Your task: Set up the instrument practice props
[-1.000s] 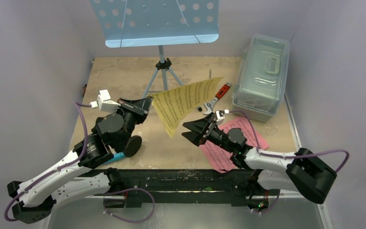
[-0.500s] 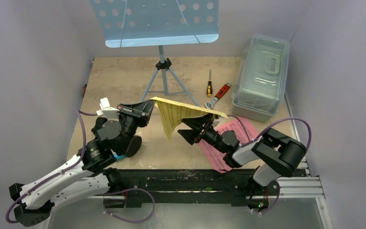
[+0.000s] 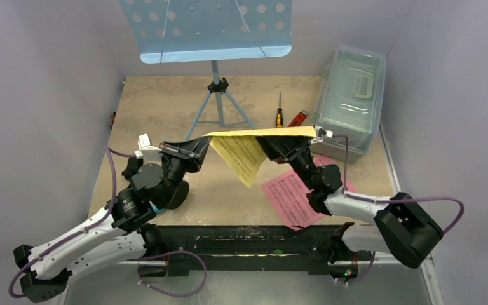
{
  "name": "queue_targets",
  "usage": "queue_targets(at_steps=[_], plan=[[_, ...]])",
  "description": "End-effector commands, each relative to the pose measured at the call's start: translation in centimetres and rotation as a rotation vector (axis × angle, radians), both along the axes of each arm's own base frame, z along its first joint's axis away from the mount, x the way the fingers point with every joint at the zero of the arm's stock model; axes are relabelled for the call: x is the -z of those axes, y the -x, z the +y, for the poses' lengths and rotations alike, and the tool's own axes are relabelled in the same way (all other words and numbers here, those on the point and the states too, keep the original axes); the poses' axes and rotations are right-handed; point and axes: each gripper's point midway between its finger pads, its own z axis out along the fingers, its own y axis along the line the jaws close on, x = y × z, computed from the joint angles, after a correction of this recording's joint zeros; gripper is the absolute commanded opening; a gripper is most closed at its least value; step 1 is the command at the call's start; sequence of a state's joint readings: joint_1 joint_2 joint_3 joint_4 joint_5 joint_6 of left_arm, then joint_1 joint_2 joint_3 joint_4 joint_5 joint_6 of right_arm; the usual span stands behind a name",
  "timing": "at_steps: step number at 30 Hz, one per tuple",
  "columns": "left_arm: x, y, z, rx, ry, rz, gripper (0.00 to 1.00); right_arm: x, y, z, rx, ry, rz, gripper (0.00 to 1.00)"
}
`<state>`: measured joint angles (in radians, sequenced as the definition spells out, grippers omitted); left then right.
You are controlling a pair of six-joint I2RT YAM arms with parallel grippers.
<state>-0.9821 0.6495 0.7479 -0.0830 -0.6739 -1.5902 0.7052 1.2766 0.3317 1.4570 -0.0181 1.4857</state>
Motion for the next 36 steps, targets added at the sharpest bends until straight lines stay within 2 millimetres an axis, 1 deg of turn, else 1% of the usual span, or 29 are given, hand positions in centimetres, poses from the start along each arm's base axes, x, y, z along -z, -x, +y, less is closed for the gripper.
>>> queue_targets(at_steps=[1,2,4,6,7,9,10,12,15,17,19,21,22,23,25,28,31,33,36], plan=[[0.8,0.2,-1.1,0.05,0.076,0.019,0.0,0.9,-0.5,0.8,0.02,0.182,-0.026,0.98],[0.2,0.2,-1.3,0.052,0.096,0.005,0.0,1.7,-0.5,0.7,0.022,0.208,-0.001,0.98],[-0.1,0.0,-1.6,0.054,0.085,0.007,0.0,3.9,-0.8,0.2,0.048,0.272,0.071,0.98],[0.5,-0.1,-1.9,0.058,0.057,0.03,0.0,6.1,-1.0,-0.4,0.062,0.341,0.128,0.98],[1.0,-0.2,-2.0,0.061,0.05,0.047,0.0,6.8,-0.9,-0.9,0.067,0.361,0.141,0.98],[2.2,-0.2,-2.2,0.06,0.032,0.093,0.0,9.0,-1.4,-2.0,0.074,0.423,0.19,0.98],[2.8,-0.3,-2.3,0.056,0.023,0.115,0.0,10.0,-1.3,-2.2,0.052,0.47,0.204,0.98],[4.6,-0.7,-2.4,0.035,-0.009,0.155,0.0,12.6,-1.4,-2.1,-0.006,0.609,0.239,0.98],[9.1,-1.3,-3.2,0.015,-0.042,0.269,0.0,15.2,-0.5,-1.3,-0.124,0.777,0.251,0.98],[12.3,-1.7,-3.5,-0.012,-0.054,0.347,0.0,16.8,0.5,-1.6,-0.166,0.851,0.262,0.98],[14.3,-2.3,-3.6,-0.049,-0.063,0.376,0.0,18.0,1.6,-2.1,-0.184,0.865,0.301,0.98],[15.7,-2.7,-3.9,-0.065,-0.043,0.393,0.0,18.7,2.5,-2.7,-0.173,0.805,0.387,0.98],[16.1,-2.9,-4.3,-0.062,-0.014,0.385,0.0,19.6,3.4,-2.9,-0.185,0.75,0.466,0.98],[16.1,-3.1,-4.6,-0.055,0.032,0.378,0.0,19.8,4.0,-2.7,-0.201,0.684,0.526,0.98],[16.0,-3.4,-5.1,-0.049,0.081,0.362,0.0,19.2,4.7,-2.3,-0.238,0.576,0.608,0.98],[16.4,-3.5,-5.1,-0.061,0.076,0.377,0.0,18.8,4.8,-2.5,-0.202,0.597,0.678,0.98],[16.3,-3.6,-4.7,-0.079,0.116,0.378,0.0,19.5,5.8,-2.7,-0.216,0.57,0.776,0.98],[15.7,-3.8,-4.3,-0.096,0.156,0.365,0.0,20.1,6.7,-2.5,-0.249,0.515,0.842,0.98],[14.3,-4.0,-4.3,-0.09,0.233,0.336,0.0,19.8,7.3,-1.5,-0.277,0.425,0.831,0.98]])
